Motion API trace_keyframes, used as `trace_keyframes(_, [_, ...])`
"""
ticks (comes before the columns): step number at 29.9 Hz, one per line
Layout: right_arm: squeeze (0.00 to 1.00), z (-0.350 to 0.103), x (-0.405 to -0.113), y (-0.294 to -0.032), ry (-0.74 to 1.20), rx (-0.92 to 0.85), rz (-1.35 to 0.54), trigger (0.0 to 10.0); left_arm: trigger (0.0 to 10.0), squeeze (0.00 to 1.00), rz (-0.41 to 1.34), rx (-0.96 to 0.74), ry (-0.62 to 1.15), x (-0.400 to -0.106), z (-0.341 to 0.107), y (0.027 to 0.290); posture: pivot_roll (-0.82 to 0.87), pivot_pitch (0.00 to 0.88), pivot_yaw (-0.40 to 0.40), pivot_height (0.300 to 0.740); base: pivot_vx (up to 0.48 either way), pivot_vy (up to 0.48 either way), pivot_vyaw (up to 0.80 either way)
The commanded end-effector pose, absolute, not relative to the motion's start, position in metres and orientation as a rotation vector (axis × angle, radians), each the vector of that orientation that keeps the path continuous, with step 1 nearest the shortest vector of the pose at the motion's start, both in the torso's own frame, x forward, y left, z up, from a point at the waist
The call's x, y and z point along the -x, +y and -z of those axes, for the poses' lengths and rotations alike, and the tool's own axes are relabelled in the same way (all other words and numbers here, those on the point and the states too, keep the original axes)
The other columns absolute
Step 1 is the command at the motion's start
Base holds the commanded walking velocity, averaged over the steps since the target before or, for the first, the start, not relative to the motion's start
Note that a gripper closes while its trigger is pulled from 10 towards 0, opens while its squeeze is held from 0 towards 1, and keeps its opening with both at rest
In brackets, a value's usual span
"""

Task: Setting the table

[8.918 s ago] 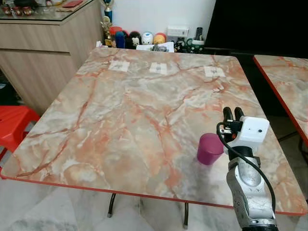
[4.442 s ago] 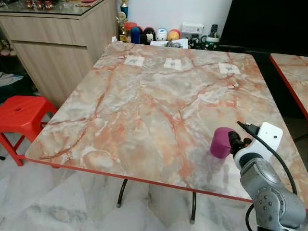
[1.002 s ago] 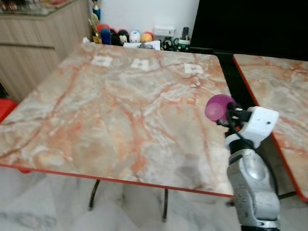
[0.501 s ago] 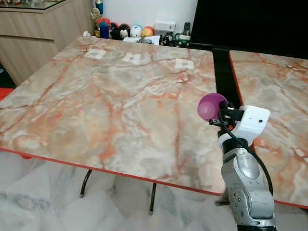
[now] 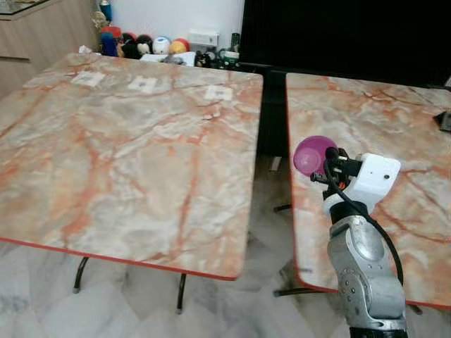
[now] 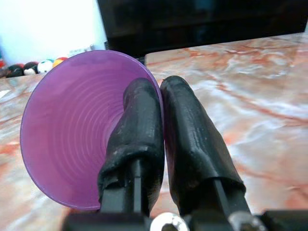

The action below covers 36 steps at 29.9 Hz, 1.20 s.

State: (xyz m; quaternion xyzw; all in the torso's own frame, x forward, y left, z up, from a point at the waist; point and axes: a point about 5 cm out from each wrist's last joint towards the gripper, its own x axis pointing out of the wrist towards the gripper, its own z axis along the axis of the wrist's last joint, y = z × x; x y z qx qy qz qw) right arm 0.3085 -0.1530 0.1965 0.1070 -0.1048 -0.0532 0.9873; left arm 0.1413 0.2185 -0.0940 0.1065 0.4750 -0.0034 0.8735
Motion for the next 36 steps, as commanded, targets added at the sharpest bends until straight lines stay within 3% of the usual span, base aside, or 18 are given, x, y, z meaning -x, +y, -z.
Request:
trace_keyframes(1, [0.0,-0.1955,-0.3063,-0.1604,-0.211,-0.215,0.135,10.0,10.0,0.0,0.03,-0.218,1.024,-0.1323,0.0985,0.2129,-0.04,0.117,-0.034,0.74,0.0,-0.394,0.0])
trace_keyframes(12, [0.0,-0.1959,-0.3082,-0.1661,-0.214,-0.215,0.161,10.0,10.0,0.0,0.043,-0.223,1.017,-0.1367,0.098,0.2078,-0.04,0.106,-0.032,0.74,0.0,-0.383,0.0])
trace_keyframes(36, [0.0,-0.1937,-0.3109,-0.1647,-0.187,-0.236,0.172,10.0,10.0,0.0,0.02,-0.188,1.014,-0.1376,0.0981,0.2061,-0.03,0.135,-0.041,0.74,0.0,0.0,0.0])
